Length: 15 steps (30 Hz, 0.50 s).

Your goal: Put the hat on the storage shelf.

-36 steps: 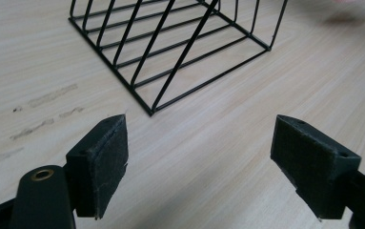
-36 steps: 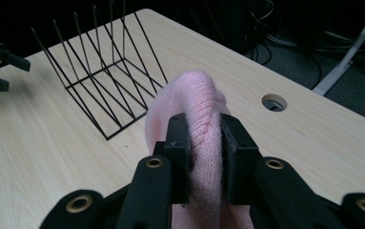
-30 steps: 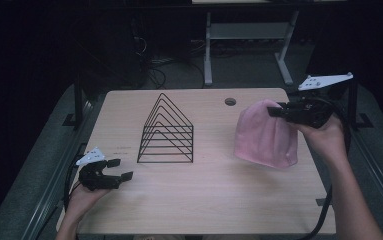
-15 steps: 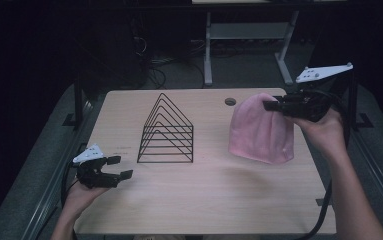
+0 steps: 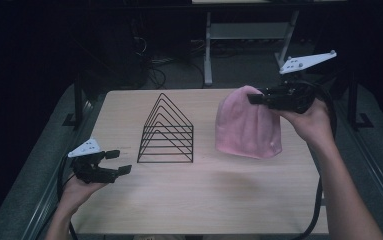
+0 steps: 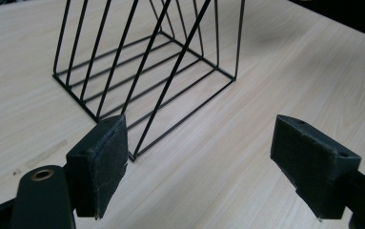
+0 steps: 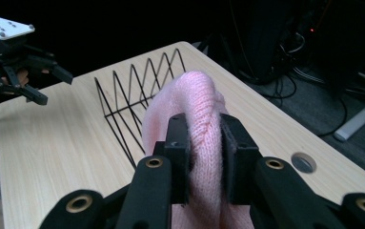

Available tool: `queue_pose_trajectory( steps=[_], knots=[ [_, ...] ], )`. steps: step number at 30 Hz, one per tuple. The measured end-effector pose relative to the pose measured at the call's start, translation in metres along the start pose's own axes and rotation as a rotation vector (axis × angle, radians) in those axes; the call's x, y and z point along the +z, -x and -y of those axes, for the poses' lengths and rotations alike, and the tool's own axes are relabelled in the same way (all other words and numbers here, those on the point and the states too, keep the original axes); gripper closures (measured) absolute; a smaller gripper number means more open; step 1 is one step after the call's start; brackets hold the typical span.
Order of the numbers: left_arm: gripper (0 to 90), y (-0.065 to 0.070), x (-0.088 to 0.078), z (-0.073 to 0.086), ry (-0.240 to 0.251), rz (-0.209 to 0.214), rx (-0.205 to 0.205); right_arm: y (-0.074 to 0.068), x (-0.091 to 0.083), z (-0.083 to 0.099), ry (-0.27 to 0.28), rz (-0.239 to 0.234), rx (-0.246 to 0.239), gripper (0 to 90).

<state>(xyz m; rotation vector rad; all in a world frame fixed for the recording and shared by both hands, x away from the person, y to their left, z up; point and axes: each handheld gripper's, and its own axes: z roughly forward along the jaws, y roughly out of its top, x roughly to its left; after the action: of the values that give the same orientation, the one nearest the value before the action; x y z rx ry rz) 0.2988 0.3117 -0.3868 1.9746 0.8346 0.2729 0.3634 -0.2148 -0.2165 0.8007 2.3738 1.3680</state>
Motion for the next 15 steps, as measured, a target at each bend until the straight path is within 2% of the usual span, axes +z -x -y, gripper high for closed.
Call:
queue_pose_trajectory(
  steps=[7,15],
  knots=[
    [20.0,0.003,-0.003,-0.009,0.003,0.023,0.02,-0.013,0.01,-0.02,-0.004,-0.023,-0.037,74.9],
    [20.4,0.007,-0.006,-0.022,-0.002,0.043,0.051,-0.028,0.021,-0.043,0.019,-0.06,-0.093,74.9]
  ],
)
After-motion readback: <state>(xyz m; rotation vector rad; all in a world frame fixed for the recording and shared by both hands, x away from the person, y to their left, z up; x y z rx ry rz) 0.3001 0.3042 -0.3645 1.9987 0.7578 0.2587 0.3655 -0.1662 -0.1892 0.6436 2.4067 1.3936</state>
